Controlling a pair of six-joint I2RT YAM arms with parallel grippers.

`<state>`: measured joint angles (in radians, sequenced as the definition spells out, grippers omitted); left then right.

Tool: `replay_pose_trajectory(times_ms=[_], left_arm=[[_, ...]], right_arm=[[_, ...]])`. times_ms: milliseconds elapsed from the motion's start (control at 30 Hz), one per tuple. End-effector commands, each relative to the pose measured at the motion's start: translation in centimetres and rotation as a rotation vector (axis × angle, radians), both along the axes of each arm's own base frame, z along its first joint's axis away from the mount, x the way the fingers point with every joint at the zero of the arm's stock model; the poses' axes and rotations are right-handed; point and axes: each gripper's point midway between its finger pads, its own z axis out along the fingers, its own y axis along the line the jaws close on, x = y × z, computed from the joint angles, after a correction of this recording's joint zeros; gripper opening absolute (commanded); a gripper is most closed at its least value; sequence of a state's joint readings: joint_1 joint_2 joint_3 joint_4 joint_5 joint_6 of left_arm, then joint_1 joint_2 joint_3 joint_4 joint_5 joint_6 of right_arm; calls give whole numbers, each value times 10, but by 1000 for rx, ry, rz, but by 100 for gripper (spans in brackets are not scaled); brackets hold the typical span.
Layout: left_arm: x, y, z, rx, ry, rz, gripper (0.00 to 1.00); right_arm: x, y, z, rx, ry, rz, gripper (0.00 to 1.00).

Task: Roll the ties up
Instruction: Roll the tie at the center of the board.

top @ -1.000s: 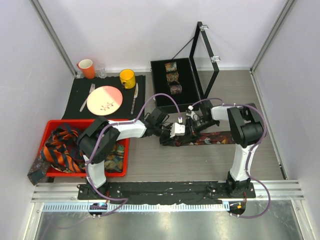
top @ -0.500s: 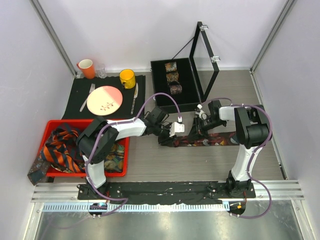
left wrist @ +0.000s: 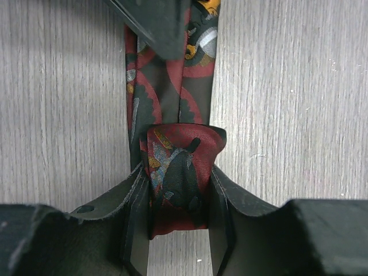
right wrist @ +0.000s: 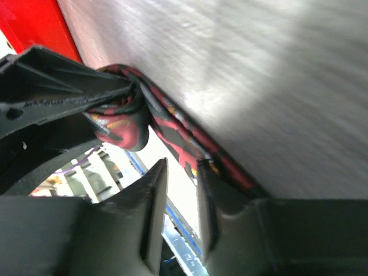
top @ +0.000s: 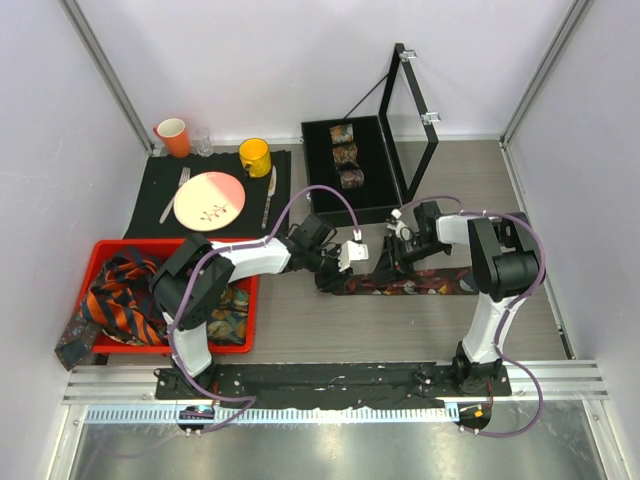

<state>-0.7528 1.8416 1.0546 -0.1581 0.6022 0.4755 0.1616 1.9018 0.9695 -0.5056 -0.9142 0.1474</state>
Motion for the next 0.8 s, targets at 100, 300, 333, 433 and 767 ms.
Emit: replay_pose_trajectory(times_ms=[100, 300, 333, 433, 767], left_arm=[[2, 23, -27, 135, 26, 42, 26], [2, 22, -28, 136, 37, 53, 27], [3, 22, -28, 134, 36, 56, 28], [3, 22, -29, 137, 37, 64, 28], [4, 21, -33, 138, 51, 92, 29]], right_arm=[[-5, 31, 27, 39, -178, 124, 42], [-1, 45, 25, 103, -116, 102, 49], [0, 48, 26, 117, -107, 91, 50], [8, 56, 28, 150, -107, 42, 53], [-5, 62, 6, 146, -62, 62, 39]])
